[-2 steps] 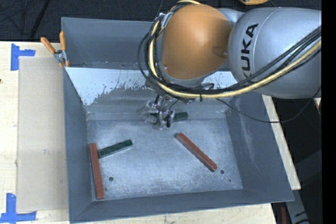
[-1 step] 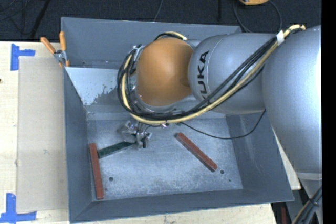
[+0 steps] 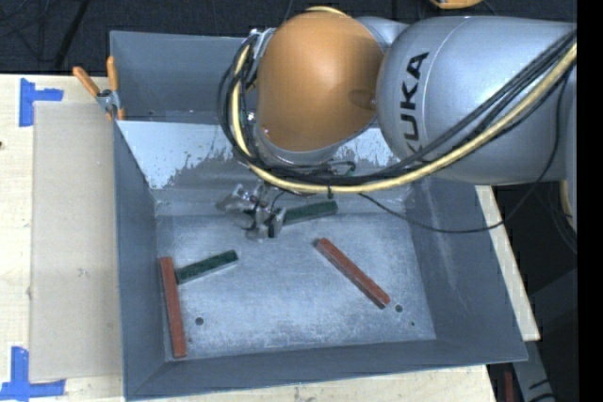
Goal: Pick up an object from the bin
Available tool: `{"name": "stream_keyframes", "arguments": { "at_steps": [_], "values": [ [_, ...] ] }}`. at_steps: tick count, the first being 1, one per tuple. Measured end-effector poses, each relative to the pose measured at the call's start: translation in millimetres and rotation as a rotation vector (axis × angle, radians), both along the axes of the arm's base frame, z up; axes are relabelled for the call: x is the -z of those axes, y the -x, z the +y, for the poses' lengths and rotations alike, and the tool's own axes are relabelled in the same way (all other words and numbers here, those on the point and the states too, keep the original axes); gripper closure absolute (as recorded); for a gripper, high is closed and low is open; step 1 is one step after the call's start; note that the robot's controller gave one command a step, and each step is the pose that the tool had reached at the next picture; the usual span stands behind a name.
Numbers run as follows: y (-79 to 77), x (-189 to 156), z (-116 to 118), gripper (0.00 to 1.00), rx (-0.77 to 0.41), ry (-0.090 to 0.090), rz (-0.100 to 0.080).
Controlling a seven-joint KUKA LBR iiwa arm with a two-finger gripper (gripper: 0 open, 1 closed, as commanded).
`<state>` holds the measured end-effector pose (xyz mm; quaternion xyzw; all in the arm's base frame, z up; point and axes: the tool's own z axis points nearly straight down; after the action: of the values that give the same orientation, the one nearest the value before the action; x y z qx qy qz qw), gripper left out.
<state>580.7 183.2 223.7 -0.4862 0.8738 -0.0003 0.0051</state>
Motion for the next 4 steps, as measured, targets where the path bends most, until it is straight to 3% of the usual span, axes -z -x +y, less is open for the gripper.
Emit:
{"name": "stream_keyframes", "arguments": {
  "at_steps": [2,3,4],
  "values": [
    [1.2,5.2,-1.3,1.00,0.003,0.002,0.009],
    [10.2,88.7,-42.6,1.00,-0.084,0.007,0.018],
    [8.3,84.2,-40.7,0.00,-0.086,0.004,0.010]
  ]
}}
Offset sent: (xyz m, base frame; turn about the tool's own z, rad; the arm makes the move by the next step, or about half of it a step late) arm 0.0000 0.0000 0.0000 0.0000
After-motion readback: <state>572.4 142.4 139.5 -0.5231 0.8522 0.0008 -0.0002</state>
